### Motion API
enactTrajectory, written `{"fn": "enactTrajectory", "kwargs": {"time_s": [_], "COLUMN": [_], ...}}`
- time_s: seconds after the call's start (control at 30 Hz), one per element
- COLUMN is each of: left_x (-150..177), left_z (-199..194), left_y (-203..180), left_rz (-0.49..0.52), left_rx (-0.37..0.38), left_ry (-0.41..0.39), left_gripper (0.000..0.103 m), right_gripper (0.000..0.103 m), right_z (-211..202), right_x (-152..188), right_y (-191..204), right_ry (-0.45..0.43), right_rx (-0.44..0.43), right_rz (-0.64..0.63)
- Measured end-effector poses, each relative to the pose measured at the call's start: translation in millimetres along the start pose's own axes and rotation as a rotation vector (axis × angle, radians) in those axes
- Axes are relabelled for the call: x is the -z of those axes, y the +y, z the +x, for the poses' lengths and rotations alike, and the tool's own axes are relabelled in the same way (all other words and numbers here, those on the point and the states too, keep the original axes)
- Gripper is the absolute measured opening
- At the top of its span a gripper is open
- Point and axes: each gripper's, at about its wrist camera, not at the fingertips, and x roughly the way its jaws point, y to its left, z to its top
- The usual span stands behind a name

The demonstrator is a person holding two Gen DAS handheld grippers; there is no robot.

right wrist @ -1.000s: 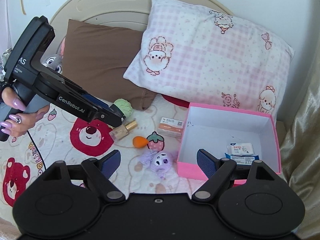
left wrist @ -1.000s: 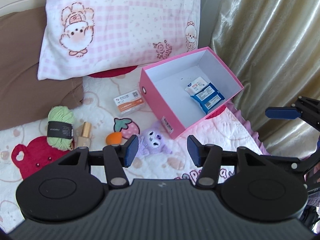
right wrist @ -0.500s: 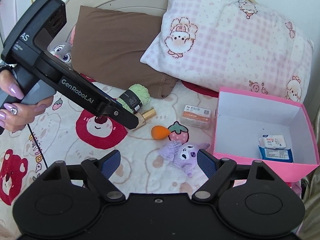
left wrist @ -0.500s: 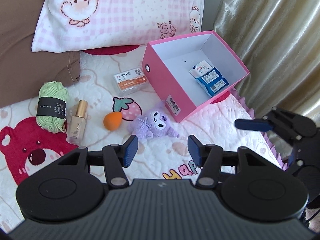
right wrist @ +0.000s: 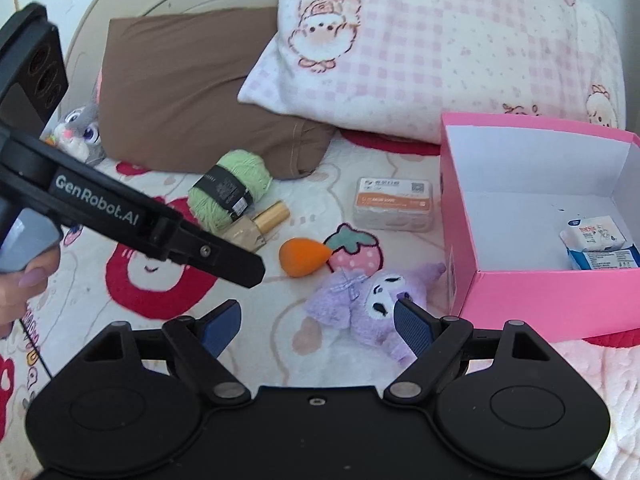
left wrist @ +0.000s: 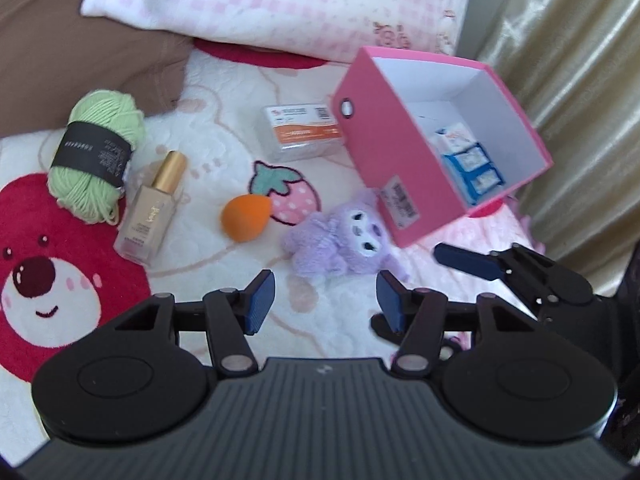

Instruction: Organize objects

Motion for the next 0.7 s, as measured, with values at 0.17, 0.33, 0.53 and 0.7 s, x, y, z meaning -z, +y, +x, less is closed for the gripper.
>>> {"fn": "enactTrajectory", "kwargs": {"time_s": [0.17,0.33,0.53,0.7], "left_x": [4,4,8,12], "left_z": [24,44,61,74], "left_y": [3,14,17,23], "left_rz": [0.026,-0.036,-0.024,-0.076], "left_rx": [-0.023,0.033,0.013,0.060], "left_ry": [0.015,0.014,-0.014,-0.006], "left_gripper": [0.055,0.055,0.055,0.055], "right_gripper": [0.086,0.086,0.086,0.081], "right_z": [23,35,50,65], "right_x": [15,24,33,32], "right_y": [-18,-22,-22,-27], "right_ry": [0.026,0.024,0.047,0.033], "right_rx": [0.022,0.046,0.084,0.073], "right_rz": [0.112,0.143,0.093,0.087]}}
